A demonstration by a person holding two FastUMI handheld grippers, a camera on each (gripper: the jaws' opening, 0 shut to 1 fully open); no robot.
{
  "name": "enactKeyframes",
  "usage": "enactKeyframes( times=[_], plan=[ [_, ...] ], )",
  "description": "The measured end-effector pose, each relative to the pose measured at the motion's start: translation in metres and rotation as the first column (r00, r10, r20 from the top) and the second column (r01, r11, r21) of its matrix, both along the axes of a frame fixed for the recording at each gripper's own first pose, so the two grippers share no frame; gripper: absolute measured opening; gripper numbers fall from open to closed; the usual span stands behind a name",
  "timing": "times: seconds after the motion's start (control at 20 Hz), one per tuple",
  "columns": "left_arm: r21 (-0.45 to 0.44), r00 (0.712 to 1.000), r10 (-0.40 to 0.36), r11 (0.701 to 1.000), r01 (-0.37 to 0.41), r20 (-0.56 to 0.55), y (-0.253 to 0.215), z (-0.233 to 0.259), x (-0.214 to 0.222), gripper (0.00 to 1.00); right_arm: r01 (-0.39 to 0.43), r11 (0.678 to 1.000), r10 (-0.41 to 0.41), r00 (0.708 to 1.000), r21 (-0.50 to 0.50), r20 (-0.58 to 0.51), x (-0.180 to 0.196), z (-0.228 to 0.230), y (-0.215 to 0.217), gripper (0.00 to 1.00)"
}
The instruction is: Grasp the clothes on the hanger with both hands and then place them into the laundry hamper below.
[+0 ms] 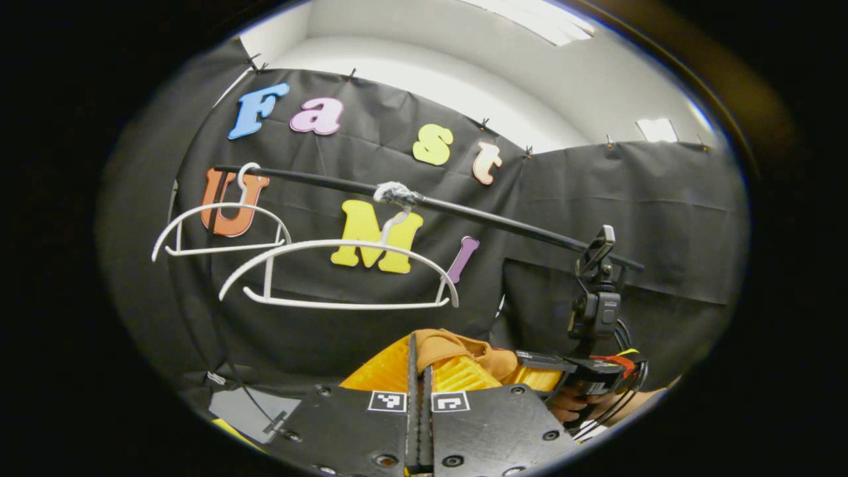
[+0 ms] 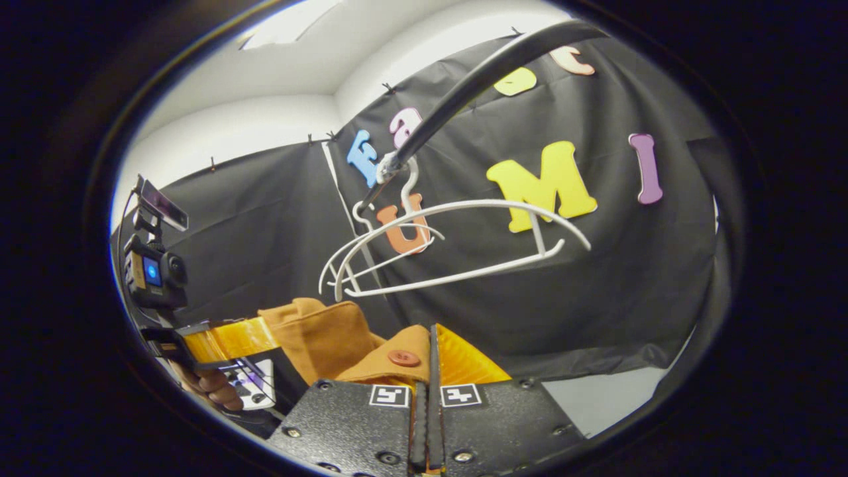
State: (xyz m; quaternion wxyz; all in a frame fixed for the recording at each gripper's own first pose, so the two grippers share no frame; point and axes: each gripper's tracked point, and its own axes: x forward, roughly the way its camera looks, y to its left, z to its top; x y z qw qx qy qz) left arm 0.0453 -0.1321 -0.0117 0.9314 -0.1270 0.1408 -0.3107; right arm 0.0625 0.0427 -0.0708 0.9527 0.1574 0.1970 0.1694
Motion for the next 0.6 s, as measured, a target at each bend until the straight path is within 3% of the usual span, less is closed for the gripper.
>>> enactKeyframes(
  times=[0.3,0.6],
  plan=[
    [0.035,0.992,0.037,0.999,-0.033,-0.121,0.007,-0.059,-0.003,0.00,0.010,1.000,-0.007,0.990,0.026,-0.141,-0.007,-0.059,-0.001,0.04],
    [0.101,0.965,0.082,0.993,-0.058,-0.250,0.019,-0.128,-0.007,0.00,0.016,1.000,-0.018,0.960,-0.007,-0.281,-0.010,-0.134,0.000,0.04]
  ],
)
